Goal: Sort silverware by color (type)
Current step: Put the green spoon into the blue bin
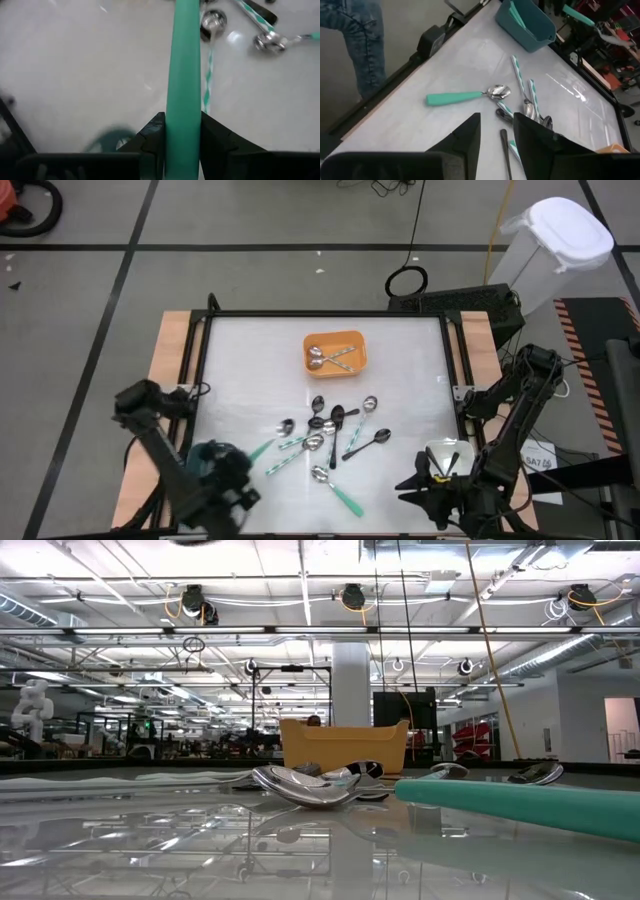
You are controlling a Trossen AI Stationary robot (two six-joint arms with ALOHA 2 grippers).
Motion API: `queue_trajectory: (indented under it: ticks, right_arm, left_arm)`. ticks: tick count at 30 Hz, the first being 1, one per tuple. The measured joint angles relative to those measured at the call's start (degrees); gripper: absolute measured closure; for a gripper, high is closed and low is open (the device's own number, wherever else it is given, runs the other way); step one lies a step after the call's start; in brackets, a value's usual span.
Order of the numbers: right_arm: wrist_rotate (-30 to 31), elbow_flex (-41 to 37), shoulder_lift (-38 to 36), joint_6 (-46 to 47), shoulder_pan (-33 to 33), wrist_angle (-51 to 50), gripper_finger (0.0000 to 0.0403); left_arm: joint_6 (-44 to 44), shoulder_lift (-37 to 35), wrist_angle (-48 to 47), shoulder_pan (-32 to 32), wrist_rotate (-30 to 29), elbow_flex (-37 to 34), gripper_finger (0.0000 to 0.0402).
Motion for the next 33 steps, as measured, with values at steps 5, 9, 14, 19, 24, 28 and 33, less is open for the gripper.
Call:
queue_trajectory:
  ticks: [5, 9, 14, 19, 24, 28, 33]
  right_arm:
    - [0.1, 0.0, 0.0, 0.0, 0.0, 1.8, 0.0294]
    - [0.0, 0.0, 0.0, 0.0, 0.0, 3.5, 0.0294]
    - [0.0, 0.0, 0.0, 0.8, 0.0, 3.5, 0.0294]
    - [0.0, 0.0, 0.0, 2.1, 0.0, 3.5, 0.0293]
    - [0.0, 0.0, 0.0, 2.5, 0.0, 3.3, 0.0293]
    - [0.0, 0.0, 0.0, 2.5, 0.0, 3.3, 0.0293]
    - [0.0, 0.0, 0.0, 2.6, 0.0, 3.3, 0.0293]
  left_arm:
    - [-11.1, -0.2, 0.7, -6.8, 1.3, -0.7, 0.032]
    - [-18.8, -0.2, 0.4, -9.6, 7.6, -0.7, 0.032]
    - [-23.9, -0.2, 1.7, -11.0, 16.6, -0.7, 0.032]
    - [-26.4, -0.2, 4.2, -11.9, 19.4, -0.7, 0.032]
    - [-30.2, -0.2, 4.7, -12.8, 22.2, -0.7, 0.032]
    - [-31.3, -0.2, 5.1, -13.6, 24.2, -0.7, 0.032]
    - [-31.7, -0.2, 7.0, -13.9, 26.6, -0.7, 0.032]
